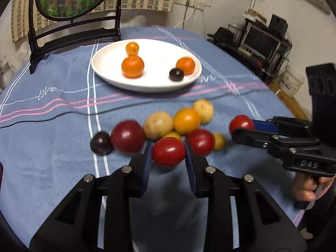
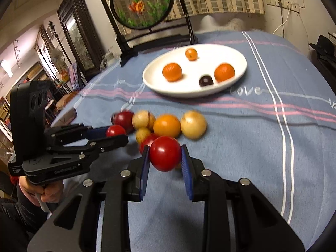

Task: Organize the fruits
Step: 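Place both red tomatoes on the white plate and open both tools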

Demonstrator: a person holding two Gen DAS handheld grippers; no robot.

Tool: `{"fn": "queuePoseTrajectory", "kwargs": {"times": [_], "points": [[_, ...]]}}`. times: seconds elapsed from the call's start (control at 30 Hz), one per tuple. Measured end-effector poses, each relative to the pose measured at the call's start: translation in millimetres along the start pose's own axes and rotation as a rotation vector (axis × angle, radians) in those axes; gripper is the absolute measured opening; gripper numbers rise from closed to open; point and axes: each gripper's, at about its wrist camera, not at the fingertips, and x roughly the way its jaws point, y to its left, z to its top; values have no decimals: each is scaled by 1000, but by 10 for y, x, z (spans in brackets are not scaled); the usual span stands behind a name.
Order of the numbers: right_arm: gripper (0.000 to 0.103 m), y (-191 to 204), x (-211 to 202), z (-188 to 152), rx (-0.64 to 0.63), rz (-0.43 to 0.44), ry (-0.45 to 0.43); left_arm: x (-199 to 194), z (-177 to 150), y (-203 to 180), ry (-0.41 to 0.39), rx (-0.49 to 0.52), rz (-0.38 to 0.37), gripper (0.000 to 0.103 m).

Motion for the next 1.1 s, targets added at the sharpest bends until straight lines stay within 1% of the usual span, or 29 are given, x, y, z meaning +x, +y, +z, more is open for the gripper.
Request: {"fn": "queuePoseTrajectory", "kwargs": {"times": [0.17, 0.27, 0.37, 0.47, 0.6, 0.77, 0.93, 0.97, 1.0, 1.03, 1.07, 1.1], "points": [[29, -5, 67, 394, 13, -38, -108, -45, 374, 83, -52, -40, -12, 31], [29, -44, 177, 623, 21, -81, -172, 28, 645, 126, -82, -39, 19, 31], [29, -117, 333, 822, 34, -111, -204, 153, 912, 231, -103, -67, 55, 31], [29, -155, 546, 993, 28, -142, -198, 293, 1128, 381, -110, -103, 85, 31], [29, -182, 817, 1130, 18, -158, -144, 577, 1326, 607, -71, -155, 149, 31], [30, -239, 1050, 1196, 3, -173, -78, 902, 1412, 811, -5, -209, 168, 31], [30, -273, 1134, 1226, 4, -180, -59, 995, 1406, 793, 10, -190, 203, 31], [31, -271, 1145, 1226, 2, -180, -56, 993, 1396, 811, 9, -194, 208, 35], [34, -263, 1144, 1217, 0, -178, -50, 986, 1392, 824, 12, -199, 218, 44], [42, -258, 1140, 1215, -2, -179, -45, 953, 1383, 832, 10, -207, 233, 68], [49, -247, 1116, 1212, -5, -185, -45, 888, 1373, 836, -7, -217, 248, 78], [51, -227, 1071, 1209, -13, -186, -54, 814, 1368, 834, -32, -225, 261, 78]]}}
